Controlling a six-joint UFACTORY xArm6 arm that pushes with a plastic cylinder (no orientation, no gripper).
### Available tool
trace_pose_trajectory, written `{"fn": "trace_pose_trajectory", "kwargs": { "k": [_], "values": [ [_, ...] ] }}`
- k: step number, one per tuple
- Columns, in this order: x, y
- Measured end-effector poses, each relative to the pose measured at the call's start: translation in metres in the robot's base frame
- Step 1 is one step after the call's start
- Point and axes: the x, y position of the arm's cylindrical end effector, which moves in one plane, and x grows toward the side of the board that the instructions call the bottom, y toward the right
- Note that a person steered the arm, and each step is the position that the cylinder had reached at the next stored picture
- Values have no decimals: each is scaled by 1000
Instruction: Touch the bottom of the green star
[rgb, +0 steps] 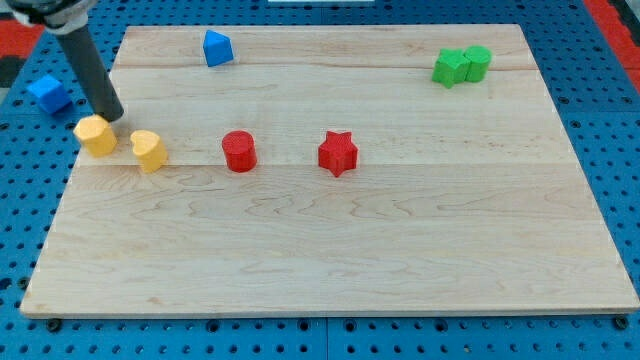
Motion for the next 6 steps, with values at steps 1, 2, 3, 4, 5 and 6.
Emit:
{"fn": "trace_pose_trajectory", "kwargs": {
  "k": [1,2,3,4,5,6],
  "values": [
    [10,-1],
    [-11,2],
    [-79,-3],
    [-142,29],
    [-162,100],
    [-155,207]
  ]
}}
